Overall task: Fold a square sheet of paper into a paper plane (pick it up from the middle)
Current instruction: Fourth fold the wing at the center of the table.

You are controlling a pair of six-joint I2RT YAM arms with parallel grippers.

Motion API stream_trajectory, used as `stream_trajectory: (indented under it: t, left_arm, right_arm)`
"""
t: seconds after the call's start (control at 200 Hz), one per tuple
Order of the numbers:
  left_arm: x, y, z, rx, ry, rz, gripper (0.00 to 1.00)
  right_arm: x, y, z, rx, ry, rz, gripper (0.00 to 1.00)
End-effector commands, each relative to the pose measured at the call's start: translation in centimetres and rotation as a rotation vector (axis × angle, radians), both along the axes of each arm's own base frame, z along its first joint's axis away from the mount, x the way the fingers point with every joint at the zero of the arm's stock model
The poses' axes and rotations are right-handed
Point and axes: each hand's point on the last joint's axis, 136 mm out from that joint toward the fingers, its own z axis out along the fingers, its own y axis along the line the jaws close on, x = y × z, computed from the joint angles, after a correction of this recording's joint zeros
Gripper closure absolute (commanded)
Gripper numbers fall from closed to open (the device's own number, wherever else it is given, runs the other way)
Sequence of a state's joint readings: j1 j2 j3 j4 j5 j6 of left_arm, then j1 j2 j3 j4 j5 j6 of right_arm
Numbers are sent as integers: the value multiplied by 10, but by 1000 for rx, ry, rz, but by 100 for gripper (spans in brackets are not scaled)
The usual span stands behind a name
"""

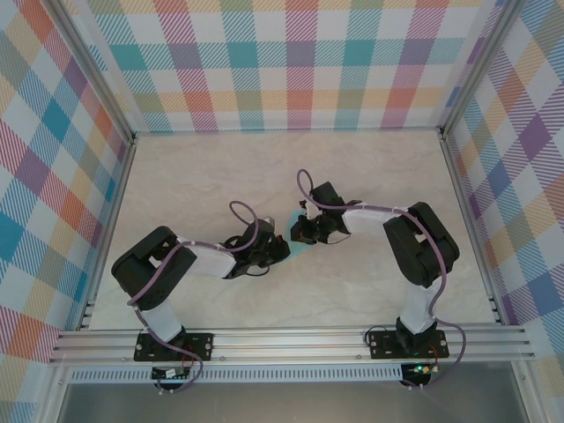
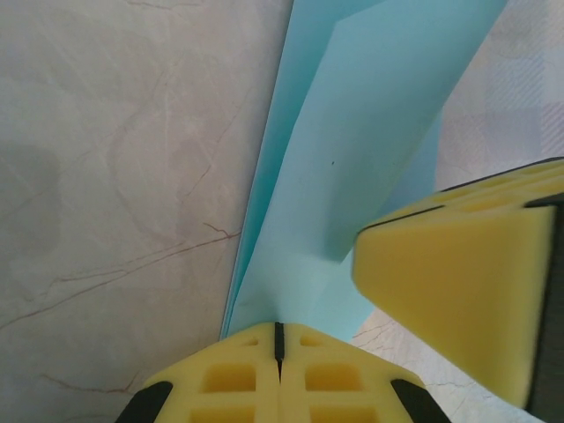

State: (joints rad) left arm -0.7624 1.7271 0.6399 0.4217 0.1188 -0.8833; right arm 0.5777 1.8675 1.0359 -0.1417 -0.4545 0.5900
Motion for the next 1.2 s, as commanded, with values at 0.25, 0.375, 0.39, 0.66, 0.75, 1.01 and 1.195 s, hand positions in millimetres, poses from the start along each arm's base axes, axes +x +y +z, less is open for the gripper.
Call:
stream_trajectory:
  t: [0.25, 0.375, 0.39, 0.66, 0.75, 1.01, 1.195]
  left_arm:
    - [-53, 50, -74, 216, 246, 0, 100]
    - [-60, 54, -79, 231, 263, -14, 100]
    - [-61, 55, -79, 232, 264, -16, 100]
    - [-71, 59, -87, 248, 297, -40, 100]
    - [-73, 61, -88, 250, 300, -42, 100]
    - [-74, 61, -87, 249, 302, -48, 100]
    - [-74, 61, -85, 250, 296, -49, 100]
  right_arm:
    - [9, 0, -24, -41, 19, 17, 93]
    - [18, -6, -24, -42, 8, 7, 93]
    - [19, -6, -24, -41, 6, 9, 93]
    - [43, -17, -26, -36, -6, -4, 93]
    - [53, -22, -26, -29, -10, -18, 93]
    - [83, -40, -27, -24, -18, -76, 92]
    - [105, -58, -31, -45, -13, -133, 93]
